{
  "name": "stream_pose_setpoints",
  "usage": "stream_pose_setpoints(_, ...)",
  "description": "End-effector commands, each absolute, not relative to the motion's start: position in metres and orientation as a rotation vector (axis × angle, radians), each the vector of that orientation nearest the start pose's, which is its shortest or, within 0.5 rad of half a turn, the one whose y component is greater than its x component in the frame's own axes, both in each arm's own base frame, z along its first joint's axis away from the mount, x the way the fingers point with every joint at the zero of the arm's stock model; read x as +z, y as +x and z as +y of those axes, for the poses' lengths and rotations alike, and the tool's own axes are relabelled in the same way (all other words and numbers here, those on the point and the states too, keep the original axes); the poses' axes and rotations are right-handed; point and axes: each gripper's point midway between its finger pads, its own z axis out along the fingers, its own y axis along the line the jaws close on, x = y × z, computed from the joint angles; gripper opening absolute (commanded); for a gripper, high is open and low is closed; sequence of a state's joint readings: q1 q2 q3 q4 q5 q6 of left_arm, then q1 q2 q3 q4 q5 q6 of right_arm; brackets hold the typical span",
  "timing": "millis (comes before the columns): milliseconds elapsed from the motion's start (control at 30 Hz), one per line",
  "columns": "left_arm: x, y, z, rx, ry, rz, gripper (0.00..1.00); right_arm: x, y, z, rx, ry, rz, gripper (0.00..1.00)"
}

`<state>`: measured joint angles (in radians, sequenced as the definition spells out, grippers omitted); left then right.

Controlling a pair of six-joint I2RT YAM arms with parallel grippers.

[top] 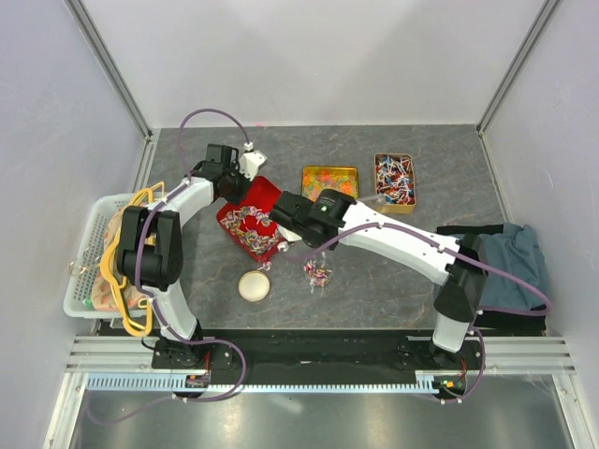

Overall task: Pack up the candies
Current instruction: Scoop the fake candies from the storage box.

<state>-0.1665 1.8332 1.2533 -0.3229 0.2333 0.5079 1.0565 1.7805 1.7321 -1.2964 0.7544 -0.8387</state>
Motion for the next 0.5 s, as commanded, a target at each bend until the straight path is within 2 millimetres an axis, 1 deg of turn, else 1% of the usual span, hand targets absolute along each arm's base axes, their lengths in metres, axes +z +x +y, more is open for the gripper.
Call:
stream_pose_setpoints(0, 0.133, 0.46, -0.121, -0.111, 0.944, 2.067, 0.02, 0.252, 0.327, 0.25, -1.161, -1.986, 1.531, 0.0)
stream_pose_setpoints(33, 0.135, 0.46, -0.126, -0.108, 0.957, 2.055, 0.02, 0.253, 0.334, 0.258, -1.167, -1.955, 1.518, 0.0)
stream_pose_setpoints(67, 0.142, 0.461, -0.129, -0.102, 0.961, 2.038, 0.02, 0.248, 0.34, 0.266, -1.177, -1.96, 1.507, 0.0)
stream_pose_setpoints(100, 0.145, 0.461, -0.129, -0.085, 0.964, 2.033, 0.02, 0.253, 0.345, 0.273, -1.176, -1.959, 1.484, 0.0)
stream_pose_setpoints(133, 0.148, 0.462, -0.134, -0.072, 0.979, 2.015, 0.02, 0.252, 0.348, 0.28, -1.169, -1.952, 1.476, 0.0)
stream_pose_setpoints(167, 0.152, 0.462, -0.133, -0.043, 0.981, 2.007, 0.02, 0.249, 0.352, 0.288, -1.171, -1.959, 1.466, 0.0)
stream_pose_setpoints(233, 0.155, 0.463, -0.138, -0.009, 1.006, 1.985, 0.02, 0.245, 0.358, 0.295, -1.176, -1.976, 1.444, 0.0)
stream_pose_setpoints(267, 0.156, 0.463, -0.137, 0.009, 1.008, 1.984, 0.02, 0.237, 0.36, 0.3, -1.184, -1.998, 1.436, 0.0)
stream_pose_setpoints(333, 0.157, 0.464, -0.138, 0.023, 1.011, 1.977, 0.02, 0.228, 0.363, 0.303, -1.199, -2.027, 1.42, 0.0)
stream_pose_setpoints(367, 0.159, 0.466, -0.138, 0.029, 1.006, 1.972, 0.02, 0.217, 0.363, 0.303, -1.212, -2.059, 1.412, 0.0)
stream_pose_setpoints(433, 0.161, 0.467, -0.137, 0.037, 1.01, 1.96, 0.02, 0.208, 0.364, 0.307, -1.212, -2.091, 1.39, 0.0)
stream_pose_setpoints(467, 0.163, 0.468, -0.137, 0.041, 1.006, 1.952, 0.02, 0.199, 0.365, 0.308, -1.215, -2.118, 1.383, 0.0)
